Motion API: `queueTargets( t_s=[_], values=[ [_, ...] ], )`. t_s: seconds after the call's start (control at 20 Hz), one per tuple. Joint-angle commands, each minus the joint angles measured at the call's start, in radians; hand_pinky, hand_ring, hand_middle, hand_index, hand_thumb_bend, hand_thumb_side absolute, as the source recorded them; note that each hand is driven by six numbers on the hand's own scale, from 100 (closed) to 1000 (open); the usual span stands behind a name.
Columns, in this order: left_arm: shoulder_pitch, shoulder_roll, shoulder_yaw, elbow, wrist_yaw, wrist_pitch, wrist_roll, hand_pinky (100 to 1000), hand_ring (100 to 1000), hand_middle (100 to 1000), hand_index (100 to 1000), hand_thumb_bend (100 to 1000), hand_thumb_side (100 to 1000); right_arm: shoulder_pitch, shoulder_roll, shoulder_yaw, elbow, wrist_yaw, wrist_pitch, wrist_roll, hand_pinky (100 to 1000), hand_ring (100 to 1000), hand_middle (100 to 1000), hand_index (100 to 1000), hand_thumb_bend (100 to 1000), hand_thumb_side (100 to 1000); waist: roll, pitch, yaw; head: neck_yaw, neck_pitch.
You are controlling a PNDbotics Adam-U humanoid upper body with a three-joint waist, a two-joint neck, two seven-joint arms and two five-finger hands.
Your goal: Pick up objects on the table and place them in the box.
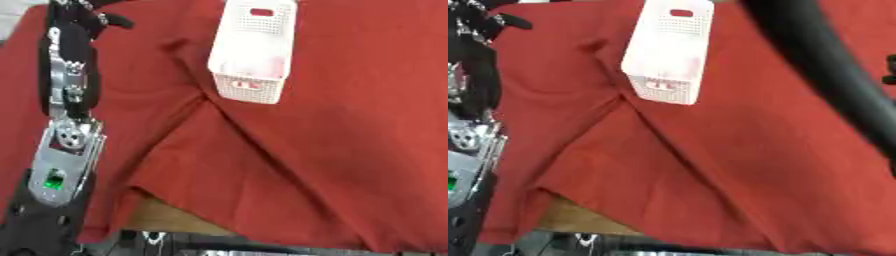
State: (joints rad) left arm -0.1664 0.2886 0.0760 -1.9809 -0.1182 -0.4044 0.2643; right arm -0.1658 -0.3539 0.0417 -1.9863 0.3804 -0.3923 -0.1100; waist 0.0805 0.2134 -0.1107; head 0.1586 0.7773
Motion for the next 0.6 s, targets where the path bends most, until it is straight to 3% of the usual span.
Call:
queueTargets(
  t_s=[0.05,0.3,0.6],
  values=[
    [0.007,-0.002,0.007,-0.019,0.010,0.000,0.000,519,731,790,935,343,931,0.001,-0.017,-0.011,-0.014,0.007,0.001,-0.007,636,763,824,752,161,760,-0.003,-0.017,0.005,-0.008,-0.007],
    [0.003,-0.008,0.013,-0.019,0.010,-0.009,-0.003,521,728,789,935,348,929,0.005,-0.016,-0.016,-0.014,0.011,0.003,-0.013,635,762,824,753,159,762,-0.007,-0.023,0.012,-0.007,-0.007],
    [-0.012,-0.023,0.035,-0.019,0.032,-0.060,0.008,523,714,781,926,364,915,0.011,-0.020,-0.033,-0.014,0.020,0.005,-0.032,633,759,823,753,154,767,-0.012,-0.036,0.032,-0.010,-0.007]
  ],
)
